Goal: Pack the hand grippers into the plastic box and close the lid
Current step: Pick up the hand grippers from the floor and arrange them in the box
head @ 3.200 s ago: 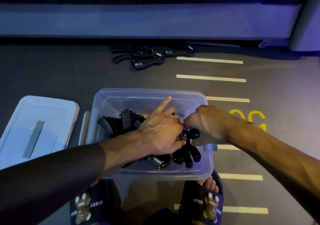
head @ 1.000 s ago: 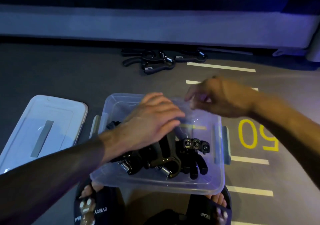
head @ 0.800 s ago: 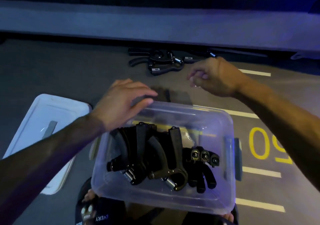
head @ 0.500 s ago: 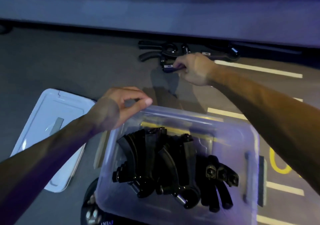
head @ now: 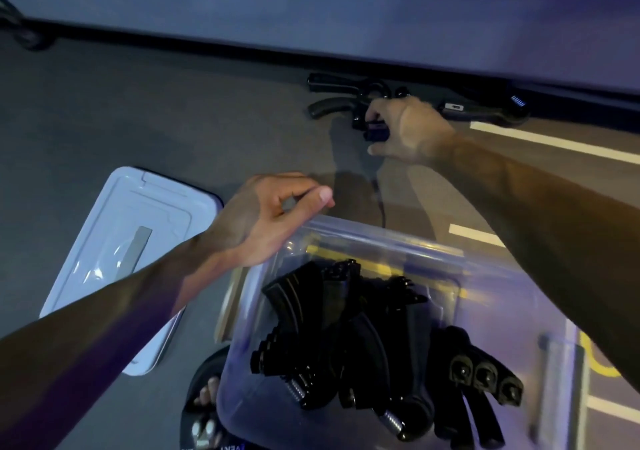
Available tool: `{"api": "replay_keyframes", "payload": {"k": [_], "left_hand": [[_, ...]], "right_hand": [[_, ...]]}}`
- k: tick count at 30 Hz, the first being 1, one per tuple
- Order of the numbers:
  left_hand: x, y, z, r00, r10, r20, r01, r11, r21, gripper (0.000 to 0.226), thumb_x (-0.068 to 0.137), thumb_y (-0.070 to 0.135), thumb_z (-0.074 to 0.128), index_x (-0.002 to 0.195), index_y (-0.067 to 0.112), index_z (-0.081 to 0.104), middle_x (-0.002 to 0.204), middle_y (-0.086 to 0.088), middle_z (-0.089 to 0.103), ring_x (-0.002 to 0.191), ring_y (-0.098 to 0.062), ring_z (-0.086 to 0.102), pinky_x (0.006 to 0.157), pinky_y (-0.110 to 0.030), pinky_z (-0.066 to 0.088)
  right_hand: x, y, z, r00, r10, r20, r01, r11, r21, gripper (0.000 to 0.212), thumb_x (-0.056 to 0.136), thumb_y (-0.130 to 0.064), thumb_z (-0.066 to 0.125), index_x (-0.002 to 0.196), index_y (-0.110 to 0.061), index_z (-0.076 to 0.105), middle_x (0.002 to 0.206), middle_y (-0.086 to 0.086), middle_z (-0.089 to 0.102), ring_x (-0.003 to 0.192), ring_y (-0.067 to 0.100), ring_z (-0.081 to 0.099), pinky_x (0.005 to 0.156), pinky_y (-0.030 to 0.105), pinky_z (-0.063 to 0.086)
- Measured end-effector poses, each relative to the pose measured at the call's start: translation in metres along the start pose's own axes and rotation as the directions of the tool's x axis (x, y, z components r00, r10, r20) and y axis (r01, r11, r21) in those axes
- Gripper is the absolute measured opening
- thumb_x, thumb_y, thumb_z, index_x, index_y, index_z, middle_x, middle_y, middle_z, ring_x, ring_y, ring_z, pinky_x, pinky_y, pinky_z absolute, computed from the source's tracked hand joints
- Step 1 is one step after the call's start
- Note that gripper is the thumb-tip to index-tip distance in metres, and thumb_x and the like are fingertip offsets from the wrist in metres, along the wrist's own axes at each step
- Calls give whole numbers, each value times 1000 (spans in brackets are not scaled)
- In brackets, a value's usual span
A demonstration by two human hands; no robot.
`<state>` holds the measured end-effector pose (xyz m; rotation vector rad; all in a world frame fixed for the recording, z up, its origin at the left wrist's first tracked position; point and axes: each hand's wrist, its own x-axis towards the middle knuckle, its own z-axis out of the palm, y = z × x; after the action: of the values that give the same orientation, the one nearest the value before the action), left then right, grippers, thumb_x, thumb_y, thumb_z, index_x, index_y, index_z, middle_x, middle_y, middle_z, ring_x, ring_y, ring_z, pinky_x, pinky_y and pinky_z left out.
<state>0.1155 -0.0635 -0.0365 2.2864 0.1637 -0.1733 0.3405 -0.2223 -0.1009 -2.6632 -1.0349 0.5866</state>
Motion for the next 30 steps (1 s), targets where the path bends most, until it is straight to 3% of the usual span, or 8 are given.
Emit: {"api": "replay_keyframes", "payload": {"k": [6,11,14,17,21,25,27,30], "left_hand": [[-9,7,-4,998,-37,-41,40,997,62,41,104,54,41,105,27,71,98,11,73,93,-7,68,83,-35,52],[-24,7,-14,984,-114,-137,102,991,-92,22,104,43,49,111,33,68,100,19,74,89,-2,69,74,-22,53],[-36,2,-21,970,-138,-200,95,973,-209,17,105,32,52,107,29,69,96,12,75,89,-5,70,81,-23,51],[-46,2,-29,954,-140,-264,60,955,-290,18,104,29,53,102,27,70,94,9,75,83,-8,67,85,-27,50],[-55,12,-34,945,-130,-301,12,931,-364,20,105,20,53,96,25,70,87,11,72,78,-8,63,84,-26,50],[-62,21,-39,942,-91,-323,-33,932,-361,20,105,19,52,103,16,71,85,11,72,82,-7,66,83,-17,49],[-63,23,-42,946,-82,-313,-43,927,-372,18,105,19,53,101,17,71,80,17,71,90,-14,69,86,-19,50],[-64,22,-43,961,-53,-270,-41,943,-331,13,101,22,60,98,20,73,89,12,74,88,-5,65,87,-19,50]], "right_hand": [[-46,-7,-55,953,-23,-301,69,987,143,29,81,-34,62,106,-20,66,88,3,66,85,27,63,78,34,50],[-119,-39,-112,920,-214,-328,264,958,114,33,90,-25,65,123,-19,64,100,-4,56,78,9,50,69,9,37],[-161,-64,-146,903,-246,-353,316,936,155,34,92,-31,64,126,-28,62,89,-28,60,75,12,59,71,12,44],[-192,-94,-162,898,-317,-305,386,901,198,32,91,-33,65,122,-26,63,77,-34,60,70,10,63,66,11,45],[-206,-124,-144,907,-379,-184,405,905,130,30,86,-38,67,114,-28,65,75,-13,63,64,7,61,63,18,48],[-203,-134,-114,892,-441,-93,446,895,29,27,85,-34,68,109,-23,66,85,-6,67,61,1,55,66,21,48],[-199,-135,-100,904,-423,-54,418,904,-87,26,86,-34,65,110,-23,65,86,-6,67,62,4,47,68,22,46],[-193,-136,-79,909,-416,3,411,898,-154,26,87,-38,61,108,-23,61,88,-3,66,76,19,56,72,33,50]]}}
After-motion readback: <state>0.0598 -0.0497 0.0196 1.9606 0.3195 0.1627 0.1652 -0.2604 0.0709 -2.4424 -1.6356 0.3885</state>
